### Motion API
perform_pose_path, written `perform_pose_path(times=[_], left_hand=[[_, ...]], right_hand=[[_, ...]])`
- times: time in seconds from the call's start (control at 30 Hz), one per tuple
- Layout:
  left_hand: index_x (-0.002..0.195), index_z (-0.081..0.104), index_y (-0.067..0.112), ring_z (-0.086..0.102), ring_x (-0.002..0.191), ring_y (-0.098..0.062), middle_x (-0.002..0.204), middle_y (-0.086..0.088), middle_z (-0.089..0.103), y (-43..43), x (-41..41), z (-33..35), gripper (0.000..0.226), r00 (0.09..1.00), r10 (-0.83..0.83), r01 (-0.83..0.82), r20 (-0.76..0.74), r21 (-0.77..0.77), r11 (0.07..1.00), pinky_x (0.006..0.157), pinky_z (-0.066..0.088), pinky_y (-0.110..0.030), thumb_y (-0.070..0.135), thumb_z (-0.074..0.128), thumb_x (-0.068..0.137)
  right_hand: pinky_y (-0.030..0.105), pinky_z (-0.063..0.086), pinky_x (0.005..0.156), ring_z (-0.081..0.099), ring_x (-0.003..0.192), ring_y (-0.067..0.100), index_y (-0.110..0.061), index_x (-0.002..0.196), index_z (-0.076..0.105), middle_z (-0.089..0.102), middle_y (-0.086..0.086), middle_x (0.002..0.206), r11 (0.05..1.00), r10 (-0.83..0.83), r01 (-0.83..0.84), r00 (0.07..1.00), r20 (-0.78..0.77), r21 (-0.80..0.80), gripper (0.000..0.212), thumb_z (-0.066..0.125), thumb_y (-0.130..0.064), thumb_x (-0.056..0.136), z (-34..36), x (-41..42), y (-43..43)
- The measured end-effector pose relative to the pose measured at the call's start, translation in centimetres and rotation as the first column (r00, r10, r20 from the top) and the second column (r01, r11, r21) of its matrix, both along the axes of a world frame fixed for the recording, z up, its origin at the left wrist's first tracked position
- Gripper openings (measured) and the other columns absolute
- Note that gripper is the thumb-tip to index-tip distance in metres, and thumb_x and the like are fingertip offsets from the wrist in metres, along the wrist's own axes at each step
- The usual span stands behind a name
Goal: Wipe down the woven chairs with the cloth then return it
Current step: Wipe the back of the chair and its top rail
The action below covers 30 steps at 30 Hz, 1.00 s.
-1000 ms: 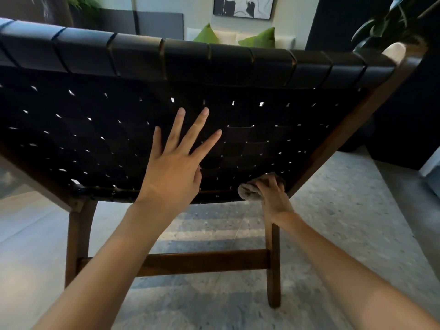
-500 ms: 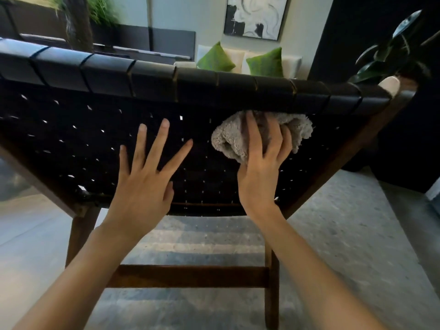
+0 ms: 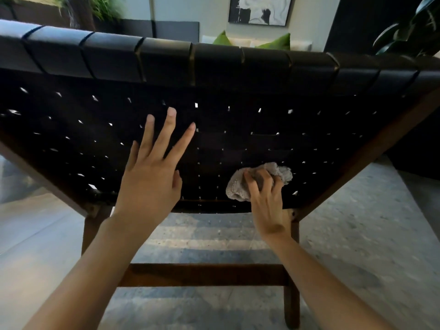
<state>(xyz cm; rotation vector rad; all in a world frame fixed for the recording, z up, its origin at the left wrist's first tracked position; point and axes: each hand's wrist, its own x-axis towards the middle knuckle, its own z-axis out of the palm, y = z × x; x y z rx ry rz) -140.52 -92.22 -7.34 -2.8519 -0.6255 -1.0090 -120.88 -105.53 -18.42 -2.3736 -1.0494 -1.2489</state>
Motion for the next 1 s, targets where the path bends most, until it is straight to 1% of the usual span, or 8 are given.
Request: perform_pose_path(times=[0.13, 0.27, 0.4, 0.6, 0.67, 0.77, 0.87, 1.0], left_hand=[[0.149, -0.006, 0.041, -0.023, 0.143, -0.021, 0.154, 0.01, -0.028, -0.1, 0.1, -0.1, 0.089, 1.0, -0.006, 0.006, 0.003, -0.012, 1.0, 0.116, 0.009, -0.046, 0.012, 0.053, 0.089], [0.147, -0.013, 0.042, -0.027, 0.141, -0.022, 0.152, 0.009, -0.033, -0.1, -0.1, 0.0, 0.089, 1.0, 0.005, -0.005, -0.026, -0.003, 1.0, 0.116, 0.005, -0.046, 0.015, 0.052, 0.091], [0.146, -0.013, 0.043, -0.026, 0.142, -0.022, 0.152, 0.009, -0.033, -0.1, -0.5, 0.2, 0.088, 0.999, 0.0, 0.0, -0.041, 0.005, 1.0, 0.116, 0.005, -0.046, 0.016, 0.051, 0.092], [0.148, -0.005, 0.04, -0.019, 0.144, -0.024, 0.157, 0.005, -0.023, -0.5, -1.4, 0.3, 0.085, 0.998, -0.013, 0.016, -0.058, 0.052, 0.999, 0.116, 0.005, -0.051, 0.016, 0.052, 0.091], [0.15, 0.001, 0.037, -0.017, 0.145, -0.026, 0.159, 0.002, -0.016, -0.5, -2.0, 0.0, 0.085, 0.997, 0.005, 0.001, -0.073, 0.091, 0.996, 0.115, 0.008, -0.055, 0.015, 0.056, 0.088], [0.151, 0.01, 0.032, -0.011, 0.145, -0.032, 0.16, -0.005, -0.009, -0.3, -3.0, -0.6, 0.087, 0.994, 0.069, -0.057, -0.083, 0.136, 0.989, 0.113, 0.014, -0.059, 0.015, 0.062, 0.084], [0.151, 0.017, 0.027, -0.003, 0.145, -0.036, 0.16, -0.01, -0.002, 0.0, -3.5, -0.6, 0.087, 0.991, 0.11, -0.098, -0.072, 0.161, 0.982, 0.111, 0.019, -0.062, 0.014, 0.065, 0.081], [0.15, 0.012, 0.029, -0.006, 0.145, -0.035, 0.16, -0.008, -0.004, 0.1, -3.5, -0.2, 0.087, 0.992, 0.113, -0.105, -0.063, 0.111, 0.988, 0.112, 0.016, -0.062, 0.014, 0.064, 0.082]], right_hand=[[0.036, 0.056, 0.077, 0.052, 0.099, 0.034, -0.018, 0.122, 0.038, 0.035, 0.013, 0.121, 0.999, 0.037, -0.037, 0.999, -0.014, -0.023, 0.058, 0.062, -0.003, 0.072, -0.5, 0.3, 0.0], [0.035, 0.058, 0.068, 0.064, 0.088, 0.03, -0.014, 0.105, 0.066, 0.062, 0.015, 0.107, 0.97, -0.03, -0.002, 0.991, -0.127, -0.241, 0.048, 0.082, -0.004, 0.061, -2.1, 0.2, -0.8], [0.038, 0.044, 0.101, 0.036, 0.13, 0.033, -0.018, 0.137, 0.04, 0.034, 0.014, 0.145, 0.924, -0.122, -0.03, 0.922, -0.368, -0.382, 0.047, 0.052, -0.006, 0.093, -3.7, 0.5, -0.5], [0.042, 0.041, 0.104, 0.024, 0.134, 0.035, -0.023, 0.14, 0.039, 0.032, 0.008, 0.143, 0.871, -0.013, -0.177, 0.924, -0.382, -0.457, 0.052, 0.051, -0.006, 0.092, 0.0, 0.2, -1.5], [0.044, 0.052, 0.088, 0.037, 0.124, 0.038, -0.02, 0.133, 0.052, 0.046, 0.012, 0.133, 0.902, 0.202, -0.293, 0.935, -0.29, -0.316, 0.058, 0.064, 0.001, 0.08, 2.2, -1.2, -2.4], [0.04, 0.052, 0.081, 0.045, 0.101, 0.034, -0.016, 0.124, 0.061, 0.05, 0.011, 0.122, 0.904, 0.421, -0.428, 0.897, 0.134, 0.027, 0.059, 0.073, 0.006, 0.072, 5.2, -3.6, -3.1], [0.034, 0.044, 0.086, 0.039, 0.101, 0.029, -0.021, 0.124, 0.056, 0.042, 0.005, 0.123, 0.85, 0.376, -0.48, 0.841, 0.389, 0.217, 0.043, 0.071, -0.008, 0.085, 9.6, -5.4, -2.0], [0.036, 0.047, 0.079, 0.045, 0.095, 0.029, -0.017, 0.114, 0.071, 0.056, 0.005, 0.12, 0.822, 0.321, -0.481, 0.833, 0.451, 0.305, 0.03, 0.069, -0.004, 0.087, 13.9, -6.1, 0.3]])
